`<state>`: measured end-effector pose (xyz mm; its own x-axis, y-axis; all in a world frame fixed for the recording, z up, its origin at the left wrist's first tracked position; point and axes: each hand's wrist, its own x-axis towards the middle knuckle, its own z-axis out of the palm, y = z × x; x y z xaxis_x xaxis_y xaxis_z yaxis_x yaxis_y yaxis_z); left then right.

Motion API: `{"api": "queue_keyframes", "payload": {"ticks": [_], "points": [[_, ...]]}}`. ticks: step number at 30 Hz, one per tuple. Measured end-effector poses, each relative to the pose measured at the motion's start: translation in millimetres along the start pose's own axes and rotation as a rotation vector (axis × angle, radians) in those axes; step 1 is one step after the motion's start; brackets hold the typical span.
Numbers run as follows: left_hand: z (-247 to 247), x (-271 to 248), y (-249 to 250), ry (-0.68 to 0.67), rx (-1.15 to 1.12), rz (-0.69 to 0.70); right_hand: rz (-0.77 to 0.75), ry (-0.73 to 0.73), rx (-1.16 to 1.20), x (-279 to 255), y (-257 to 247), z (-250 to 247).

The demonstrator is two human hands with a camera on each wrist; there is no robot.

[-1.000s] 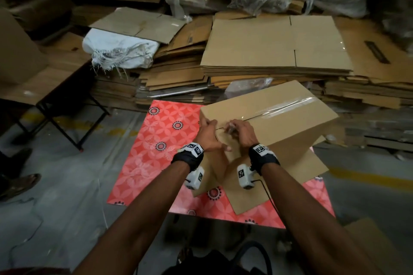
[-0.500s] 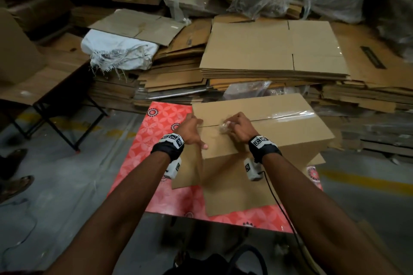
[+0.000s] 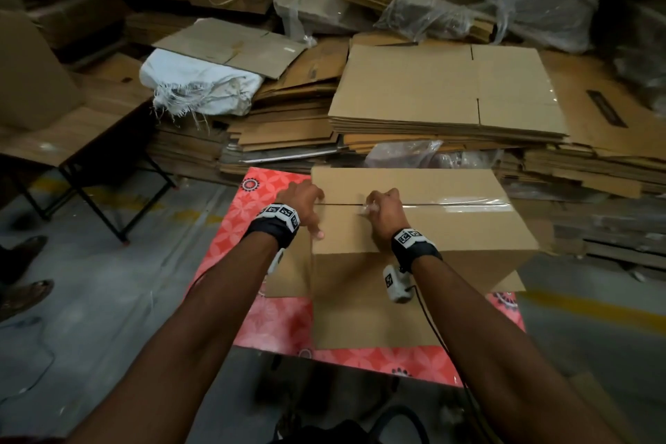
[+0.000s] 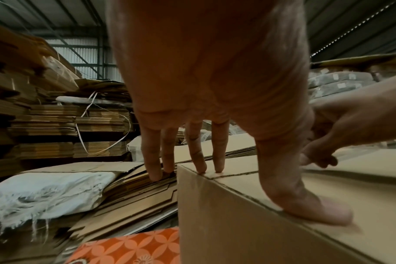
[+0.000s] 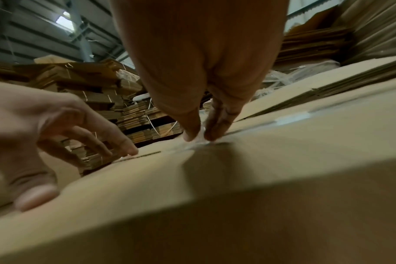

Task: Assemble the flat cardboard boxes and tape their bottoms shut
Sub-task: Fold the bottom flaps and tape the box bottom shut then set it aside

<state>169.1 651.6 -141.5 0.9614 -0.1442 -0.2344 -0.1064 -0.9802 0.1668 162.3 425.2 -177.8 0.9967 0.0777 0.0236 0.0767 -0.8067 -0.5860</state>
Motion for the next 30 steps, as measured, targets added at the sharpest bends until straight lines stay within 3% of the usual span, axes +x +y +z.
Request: {"api": "queue_keyframes", "payload": {"ticks": [4, 7, 9, 18, 23, 30], "points": [[-6.5, -0.4, -3.0, 0.001, 0.024, -0.023, 0.039, -0.02, 0.129, -6.7, 4.1, -2.0], [-0.9, 0.8, 12.3, 0.019, -0.093, 0.105, 0.165, -0.018, 0.59, -2.9, -1.8, -10.9], [7.7, 0.4, 29.6, -0.003, -0.174, 0.192, 0.198, 0.027, 0.742, -2.3, 2.9, -15.3], [28.6, 8.4, 58.1, -0.053, -0.069, 0.163, 0.01, 0.144, 0.157, 3.0, 43.1, -36.1], [25.0, 12.3, 60.4, -0.064, -0.03, 0.154, 0.06, 0.104, 0.02, 5.5, 48.8, -35.2], [20.5, 13.2, 61.2, -0.074, 0.01, 0.145, -0.017, 0.092, -0.057, 10.0, 57.5, -28.2]]}}
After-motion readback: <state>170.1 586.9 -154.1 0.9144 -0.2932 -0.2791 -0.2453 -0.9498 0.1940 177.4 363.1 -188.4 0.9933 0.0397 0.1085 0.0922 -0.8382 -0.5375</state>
